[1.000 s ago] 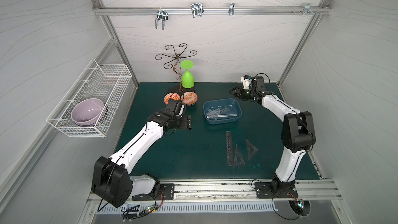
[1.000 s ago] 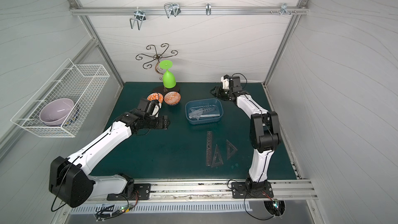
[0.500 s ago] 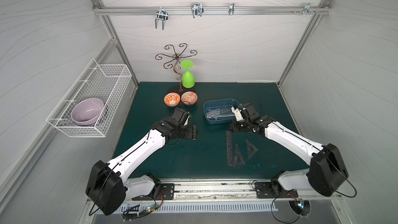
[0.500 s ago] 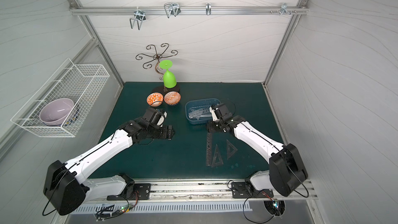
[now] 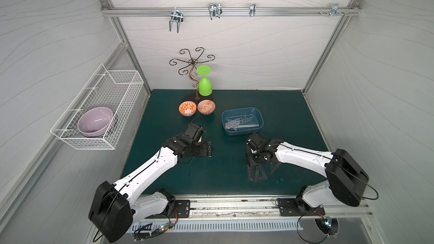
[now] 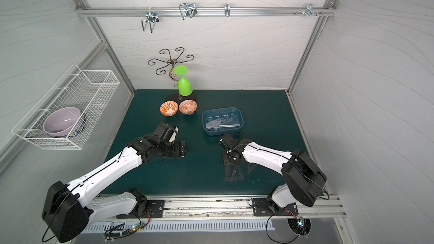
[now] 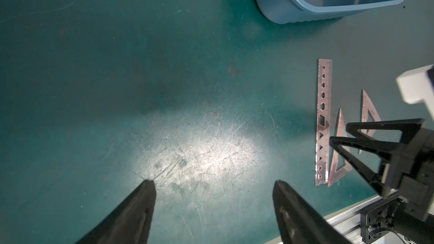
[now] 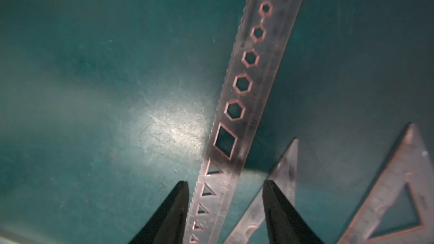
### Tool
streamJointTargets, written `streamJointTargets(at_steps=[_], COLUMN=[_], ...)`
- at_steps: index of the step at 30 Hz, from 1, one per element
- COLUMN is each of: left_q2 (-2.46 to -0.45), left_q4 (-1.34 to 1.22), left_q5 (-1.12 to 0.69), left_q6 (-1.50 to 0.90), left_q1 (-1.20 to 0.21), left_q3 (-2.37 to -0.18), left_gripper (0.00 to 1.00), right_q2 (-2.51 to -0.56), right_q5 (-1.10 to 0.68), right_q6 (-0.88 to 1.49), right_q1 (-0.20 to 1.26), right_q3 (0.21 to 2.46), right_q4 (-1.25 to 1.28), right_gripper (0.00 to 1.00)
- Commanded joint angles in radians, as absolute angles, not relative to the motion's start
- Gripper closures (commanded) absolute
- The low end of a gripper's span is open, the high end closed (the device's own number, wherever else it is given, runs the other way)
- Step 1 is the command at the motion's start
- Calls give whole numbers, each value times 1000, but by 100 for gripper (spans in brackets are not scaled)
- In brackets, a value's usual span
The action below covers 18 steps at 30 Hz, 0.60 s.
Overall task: Put the scattered rulers into the storage box
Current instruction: Move the ruler to the center of the board.
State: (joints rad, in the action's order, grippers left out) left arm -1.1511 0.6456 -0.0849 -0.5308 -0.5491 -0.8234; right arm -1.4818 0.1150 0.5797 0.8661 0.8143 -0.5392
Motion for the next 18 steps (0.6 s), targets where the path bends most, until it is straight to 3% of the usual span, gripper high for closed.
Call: streamJointTargets(at_steps=[1, 9, 18], left_q2=[-1160, -1166, -1163], left_q4=[618, 617, 617], left_q5=[-85, -92, -100], left_q6=[-543, -543, -543], left_q1=[-552, -552, -552], left_q3=[-826, -828, -827], left_gripper=[17, 17, 17], right_q2=[-1525, -1603, -1670], right_q5=[144, 119, 68], right_q6=[638, 667, 642], right_q1=[879, 907, 913], right_q3=[834, 826, 847], right_q4=[-571, -525, -464], right_gripper=[44, 47, 61])
